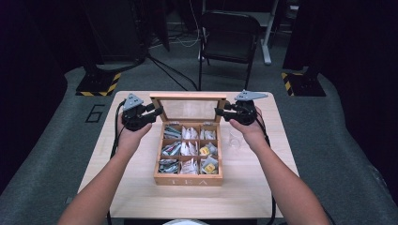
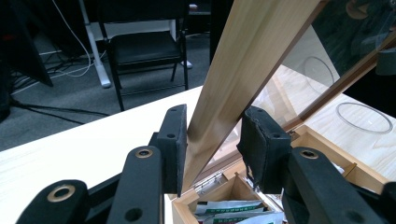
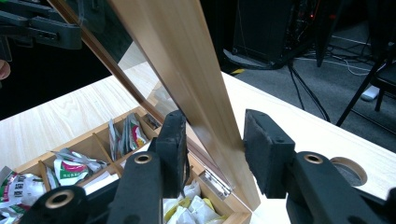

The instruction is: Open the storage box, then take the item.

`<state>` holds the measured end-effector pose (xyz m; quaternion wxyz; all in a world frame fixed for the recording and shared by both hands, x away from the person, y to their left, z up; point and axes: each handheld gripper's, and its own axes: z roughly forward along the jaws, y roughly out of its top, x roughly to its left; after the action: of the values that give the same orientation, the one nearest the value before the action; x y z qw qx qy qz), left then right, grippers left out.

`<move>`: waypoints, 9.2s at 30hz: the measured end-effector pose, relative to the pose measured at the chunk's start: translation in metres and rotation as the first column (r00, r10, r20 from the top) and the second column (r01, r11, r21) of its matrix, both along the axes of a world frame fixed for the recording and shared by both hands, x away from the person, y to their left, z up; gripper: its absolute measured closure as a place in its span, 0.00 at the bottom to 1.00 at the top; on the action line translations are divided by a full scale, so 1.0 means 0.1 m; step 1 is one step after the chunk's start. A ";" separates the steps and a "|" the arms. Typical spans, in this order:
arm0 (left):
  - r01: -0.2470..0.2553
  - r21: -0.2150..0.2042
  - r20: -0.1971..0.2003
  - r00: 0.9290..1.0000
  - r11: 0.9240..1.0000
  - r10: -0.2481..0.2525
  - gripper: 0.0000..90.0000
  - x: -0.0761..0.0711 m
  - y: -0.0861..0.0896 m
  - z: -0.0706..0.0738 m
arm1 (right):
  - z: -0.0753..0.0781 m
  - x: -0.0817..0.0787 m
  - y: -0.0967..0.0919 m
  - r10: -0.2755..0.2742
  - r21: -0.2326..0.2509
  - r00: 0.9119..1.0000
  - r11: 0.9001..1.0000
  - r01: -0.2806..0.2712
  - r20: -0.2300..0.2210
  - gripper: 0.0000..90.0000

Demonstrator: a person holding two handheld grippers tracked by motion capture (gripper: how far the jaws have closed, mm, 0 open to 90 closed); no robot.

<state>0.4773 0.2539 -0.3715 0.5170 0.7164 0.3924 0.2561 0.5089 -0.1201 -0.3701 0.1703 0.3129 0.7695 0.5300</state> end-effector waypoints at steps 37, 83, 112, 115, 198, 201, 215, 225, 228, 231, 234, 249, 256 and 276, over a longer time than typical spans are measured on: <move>0.061 -0.034 -0.116 0.991 0.998 -0.065 0.67 0.39 0.07 -0.03 | -0.05 0.22 0.06 -0.080 -0.009 0.994 0.997 0.079 -0.075 0.69; 0.026 0.008 -0.145 0.989 1.000 -0.024 0.72 0.65 0.03 -0.19 | -0.16 0.49 0.07 -0.109 -0.034 0.988 0.994 0.106 -0.110 0.69; 0.026 -0.004 -0.175 0.984 1.000 -0.026 0.74 0.68 0.05 -0.27 | -0.15 0.47 -0.03 -0.146 -0.057 0.981 0.988 0.140 -0.124 0.66; 0.022 -0.010 -0.179 0.984 1.000 -0.023 0.72 0.65 0.05 -0.27 | -0.13 0.42 -0.05 -0.151 -0.061 0.983 0.988 0.145 -0.108 0.66; 0.004 -0.014 -0.155 0.988 1.000 -0.006 0.64 0.16 0.28 -0.16 | -0.87 -0.99 0.14 0.152 -0.111 0.973 0.979 -0.173 -0.172 0.76; 0.006 -0.011 -0.151 0.989 1.000 -0.007 0.64 0.16 0.27 -0.15 | -0.88 -0.99 0.16 0.162 -0.108 0.971 0.977 -0.183 -0.177 0.77; 0.001 -0.011 -0.151 0.988 1.000 -0.002 0.64 0.16 0.28 -0.15 | -0.93 -0.99 0.18 0.181 -0.099 0.961 0.974 -0.205 -0.210 0.84; -0.004 -0.014 -0.146 0.989 1.000 0.002 0.64 0.16 0.29 -0.14 | -0.92 -1.01 0.21 0.205 -0.104 0.955 0.967 -0.231 -0.214 0.94; -0.010 -0.015 -0.137 0.991 1.000 0.008 0.64 0.16 0.30 -0.14 | -0.91 -1.02 0.23 0.208 -0.106 0.954 0.966 -0.235 -0.214 0.97; -0.012 -0.011 -0.134 0.991 1.000 0.010 0.64 0.15 0.30 -0.13 | -0.90 -1.03 0.24 0.219 -0.108 0.954 0.964 -0.245 -0.207 0.99; -0.007 -0.008 -0.135 0.991 1.000 0.006 0.64 0.14 0.30 -0.13 | -0.88 -1.04 0.25 0.222 -0.114 0.954 0.962 -0.248 -0.203 1.00; -0.003 -0.015 -0.137 0.991 1.000 0.001 0.63 0.14 0.29 -0.13 | -0.84 -1.02 0.22 0.218 -0.105 0.958 0.965 -0.240 -0.184 1.00; -0.007 -0.015 -0.137 0.991 1.000 0.005 0.63 0.15 0.30 -0.13 | -0.70 -1.03 0.21 0.229 -0.089 0.960 0.965 -0.245 -0.161 1.00; -0.011 -0.026 -0.135 0.991 1.000 0.007 0.62 0.15 0.33 -0.12 | -0.22 -0.93 0.17 0.233 -0.091 0.967 0.966 -0.242 -0.098 1.00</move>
<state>0.4922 0.2871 -0.3836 0.4977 0.7233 0.4330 0.2042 0.4161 -0.1030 -0.3918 0.0877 0.2320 0.8342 0.4925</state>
